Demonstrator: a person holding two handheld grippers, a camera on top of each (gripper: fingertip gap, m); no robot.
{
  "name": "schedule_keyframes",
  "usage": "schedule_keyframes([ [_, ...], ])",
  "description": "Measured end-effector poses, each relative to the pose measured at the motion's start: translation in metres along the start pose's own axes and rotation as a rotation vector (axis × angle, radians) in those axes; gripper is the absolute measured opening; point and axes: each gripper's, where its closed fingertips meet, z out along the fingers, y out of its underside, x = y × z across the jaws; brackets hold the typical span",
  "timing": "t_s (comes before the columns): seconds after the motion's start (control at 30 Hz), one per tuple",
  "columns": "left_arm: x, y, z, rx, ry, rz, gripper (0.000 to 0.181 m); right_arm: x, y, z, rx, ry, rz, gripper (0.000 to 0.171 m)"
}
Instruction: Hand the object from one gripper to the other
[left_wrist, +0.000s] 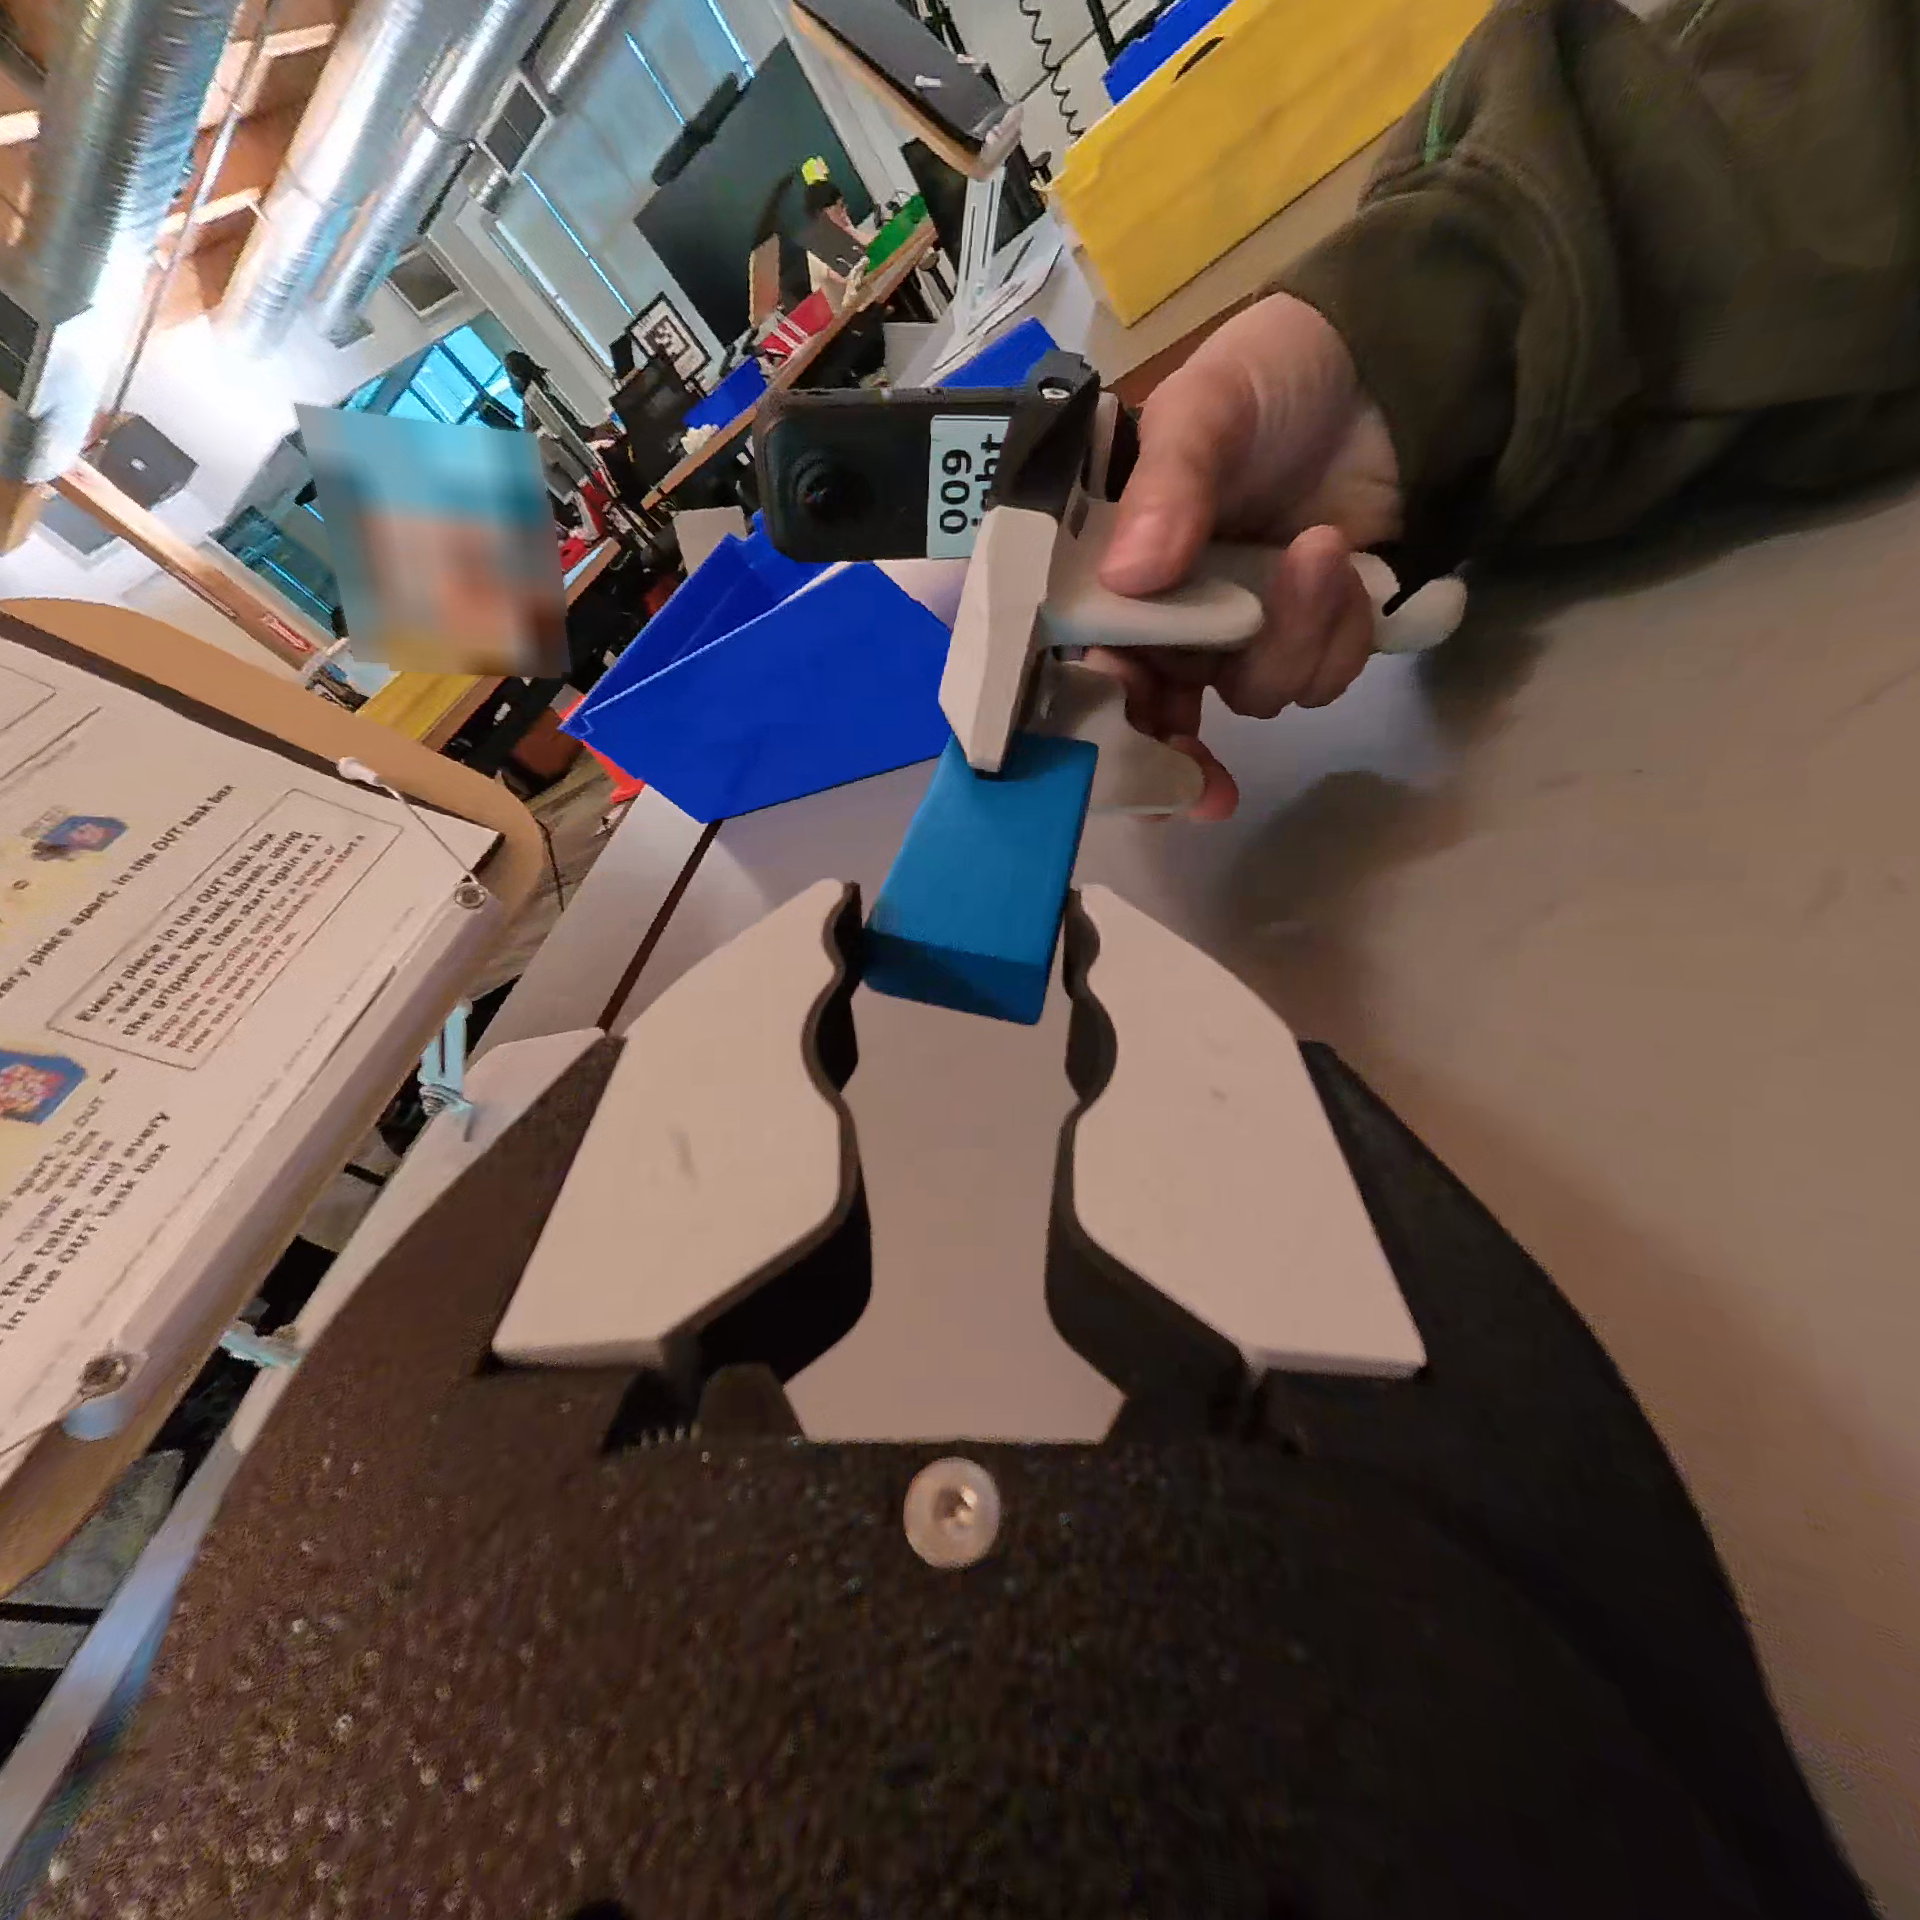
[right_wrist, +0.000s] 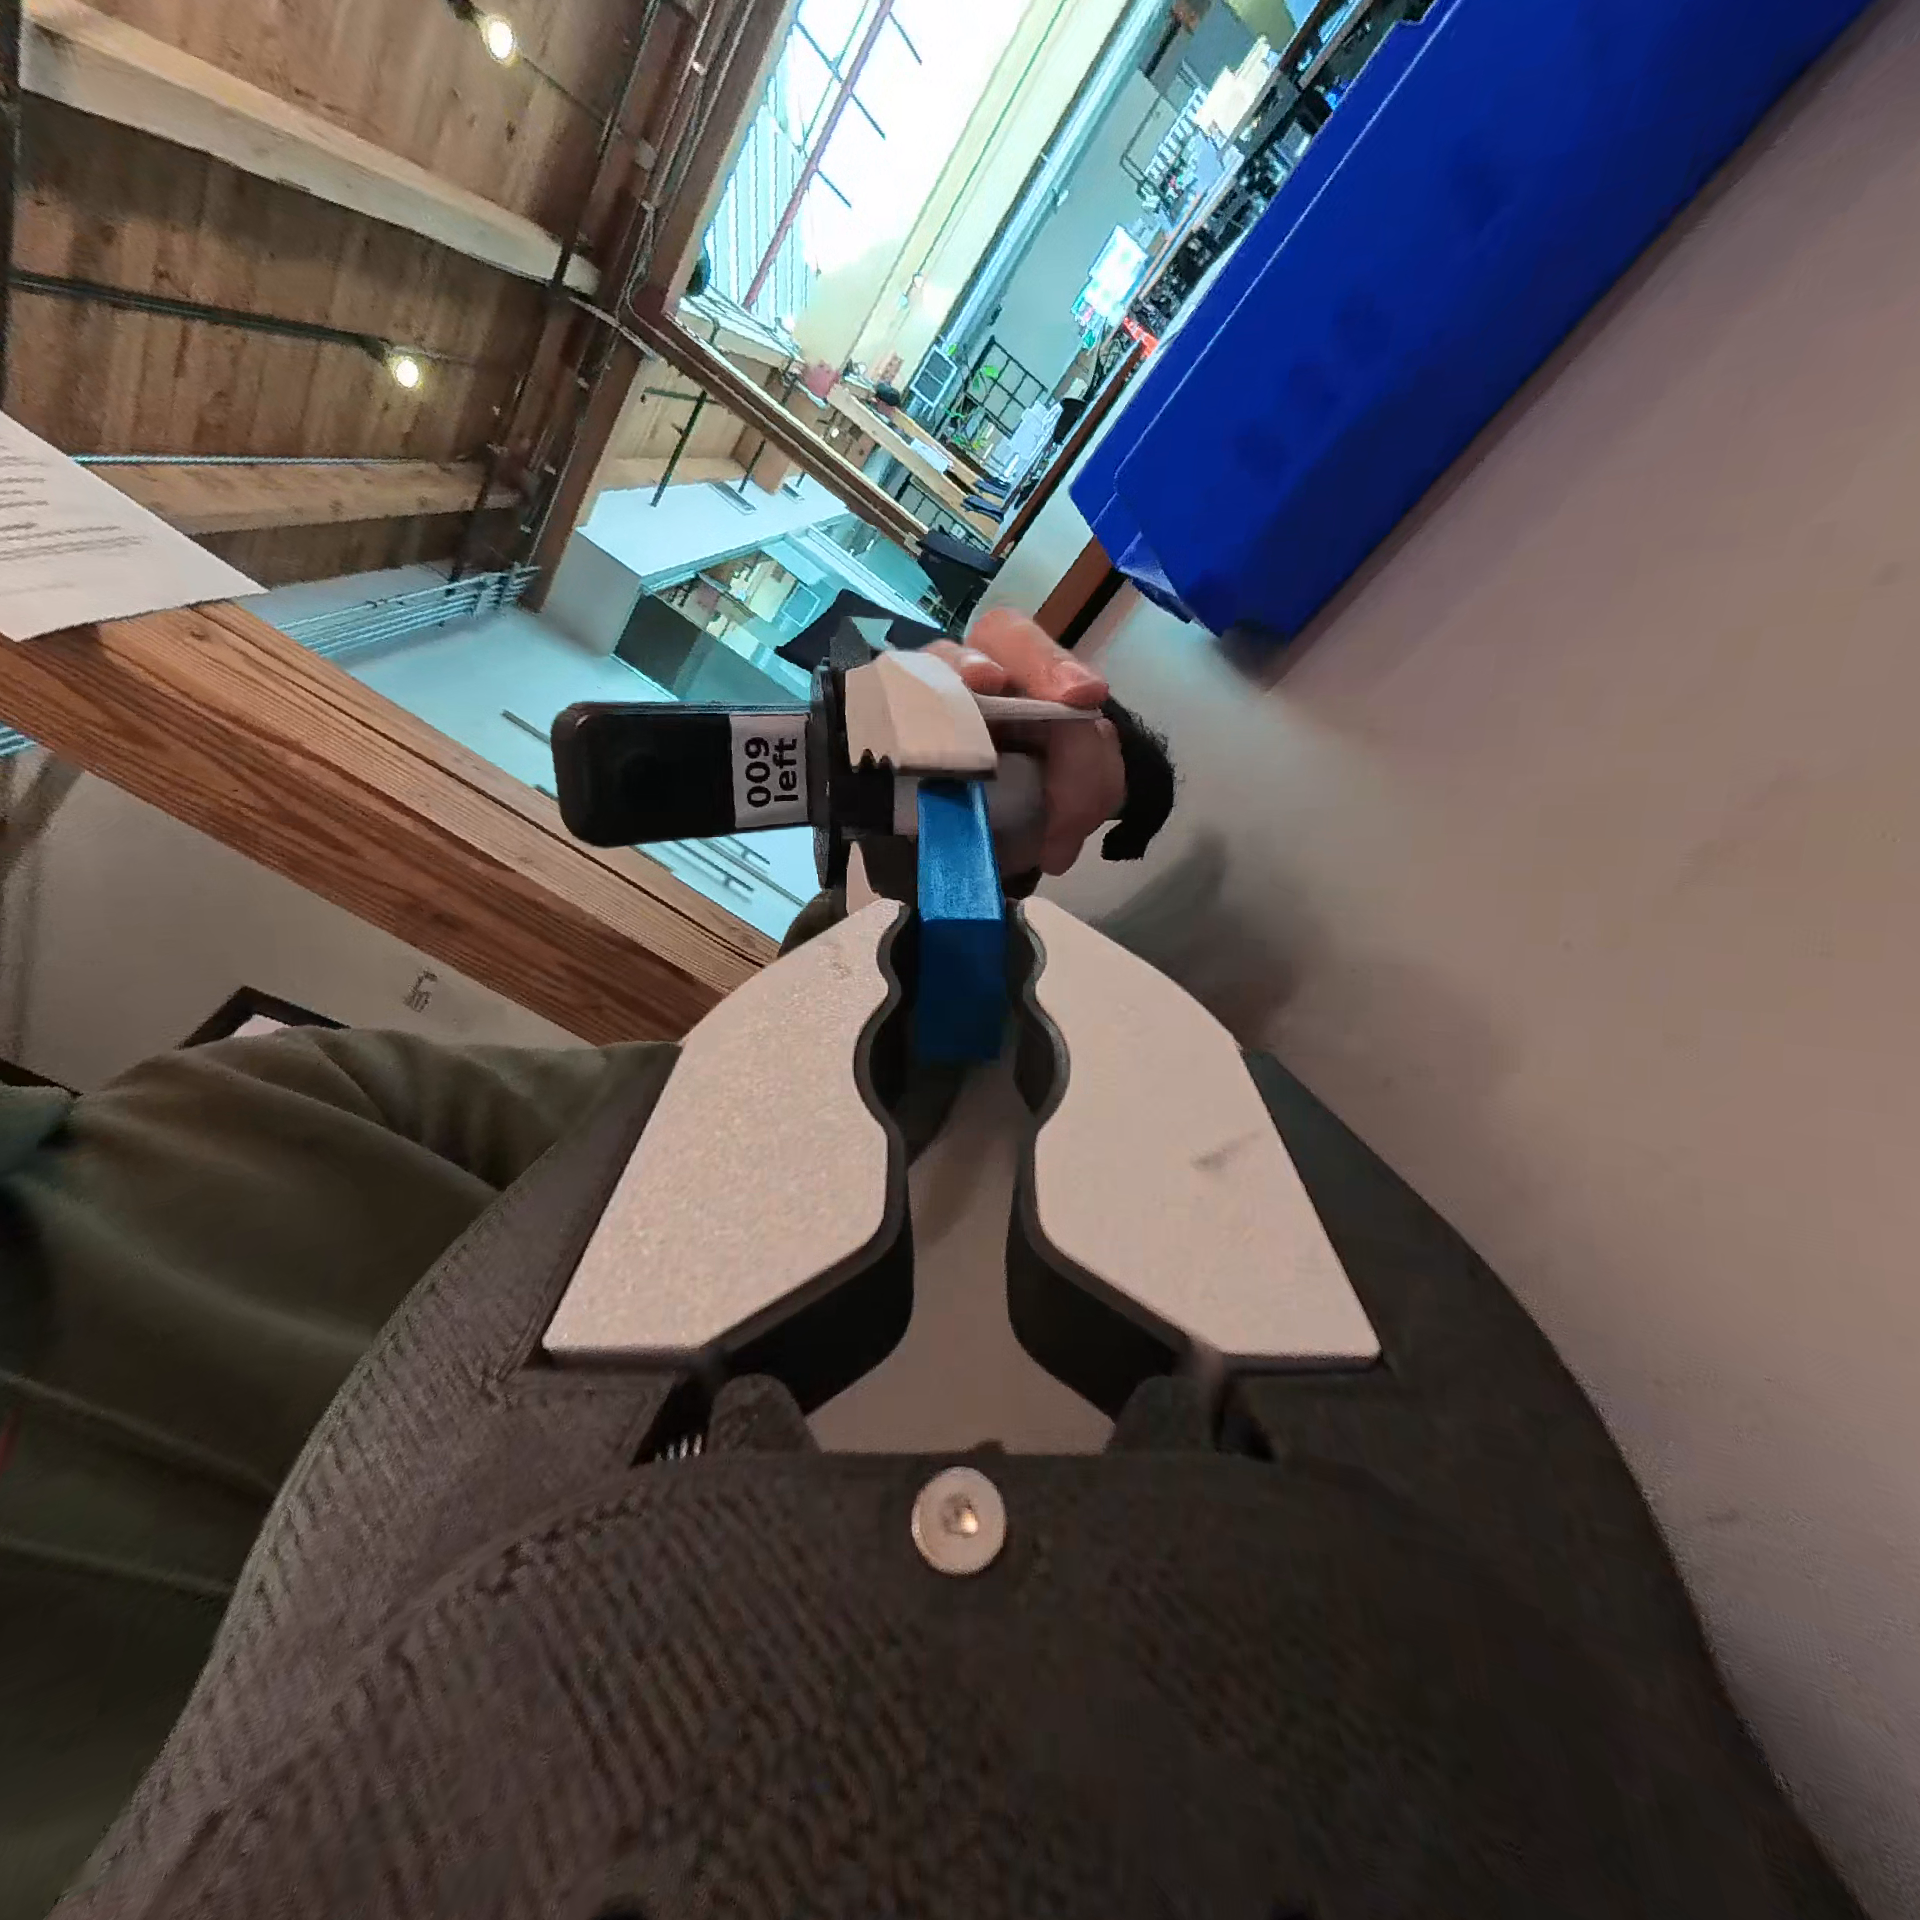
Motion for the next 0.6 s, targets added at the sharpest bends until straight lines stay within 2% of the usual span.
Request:
schedule_keyframes([
  [0.13,-0.01,-0.005,-0.001,0.025,-0.018,-0.171,0.036,-0.008,-0.011,0.0,0.065,-0.024,-0.103,0.021],
  [0.2,-0.02,-0.008,-0.007,0.055,-0.03,-0.302,0.035,-0.01,-0.016,0.001,0.083,0.023,-0.239,0.043],
  [0.27,-0.028,-0.008,-0.012,0.085,-0.013,-0.47,0.035,-0.009,-0.021,0.0,0.097,0.121,-0.466,0.049],
  [0.37,-0.027,-0.01,-0.016,0.125,0.105,-0.716,0.035,-0.01,-0.025,-0.001,0.104,0.303,-0.907,0.063],
  [0.47,-0.018,-0.013,-0.018,0.143,0.223,-0.843,0.035,-0.011,-0.018,0.003,0.04,0.397,-1.223,0.059],
  [0.6,-0.004,-0.01,-0.017,0.089,0.336,-0.916,0.035,-0.015,-0.01,0.01,0.009,0.412,-1.435,0.052],
])
